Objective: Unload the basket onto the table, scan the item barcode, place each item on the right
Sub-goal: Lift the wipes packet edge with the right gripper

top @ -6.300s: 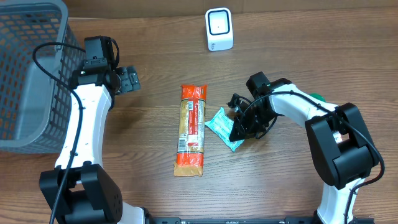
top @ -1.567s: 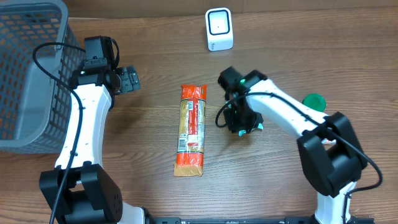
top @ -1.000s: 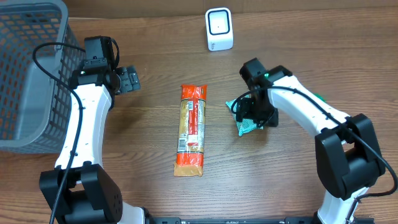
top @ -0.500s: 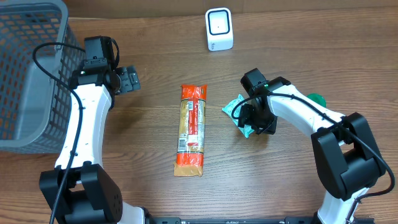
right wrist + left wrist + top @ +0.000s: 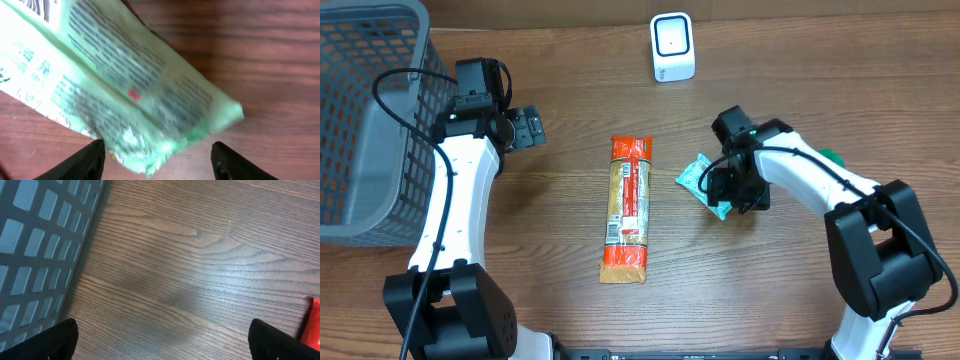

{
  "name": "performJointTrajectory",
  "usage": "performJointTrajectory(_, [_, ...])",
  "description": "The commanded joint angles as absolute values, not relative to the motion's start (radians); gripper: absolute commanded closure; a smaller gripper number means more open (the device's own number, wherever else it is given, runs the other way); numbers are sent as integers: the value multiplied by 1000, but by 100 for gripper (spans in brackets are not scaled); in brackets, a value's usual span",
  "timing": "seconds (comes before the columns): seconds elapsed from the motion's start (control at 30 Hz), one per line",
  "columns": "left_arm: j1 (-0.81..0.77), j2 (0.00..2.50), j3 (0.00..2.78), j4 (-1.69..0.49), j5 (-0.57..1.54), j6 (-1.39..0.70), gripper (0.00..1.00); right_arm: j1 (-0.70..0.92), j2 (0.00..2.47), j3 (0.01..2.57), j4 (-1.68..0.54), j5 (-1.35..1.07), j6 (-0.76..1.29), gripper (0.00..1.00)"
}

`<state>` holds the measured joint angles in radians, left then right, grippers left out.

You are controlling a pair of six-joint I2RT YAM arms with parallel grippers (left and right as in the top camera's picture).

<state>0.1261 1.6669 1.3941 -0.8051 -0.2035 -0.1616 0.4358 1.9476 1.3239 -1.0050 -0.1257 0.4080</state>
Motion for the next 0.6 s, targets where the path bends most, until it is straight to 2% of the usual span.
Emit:
performJointTrajectory(0.0, [124, 1668, 1410, -804, -210, -164, 0, 406, 1909, 1403, -1032, -152, 429, 29])
performJointTrajectory(0.1, [124, 1668, 1410, -805, -210, -164, 0, 386, 1900, 1411, -1058, -152, 516, 22])
performJointTrajectory(0.17, [124, 1668, 1410, -804, -210, -165, 0, 376, 1900, 1409, -1072, -152, 585, 0])
performJointTrajectory(0.27, [124, 1668, 1410, -805, -210, -164, 0, 373, 1901, 1392, -1071, -174, 654, 0])
performJointTrajectory(0.3, [124, 1668, 1410, -804, -210, -165, 0, 373, 1902, 1385, -1066, -185, 661, 1])
performJointTrajectory(0.33, [124, 1668, 1410, -804, -210, -165, 0, 373, 1902, 1372, -1052, -202, 671, 9])
performJointTrajectory(0.43, [124, 1668, 1410, -804, -210, -164, 0, 373, 1902, 1333, -1009, -225, 694, 24])
performJointTrajectory(0.57, [124, 1668, 1410, -804, -210, -164, 0, 373, 1904, 1279, -952, -228, 744, 32])
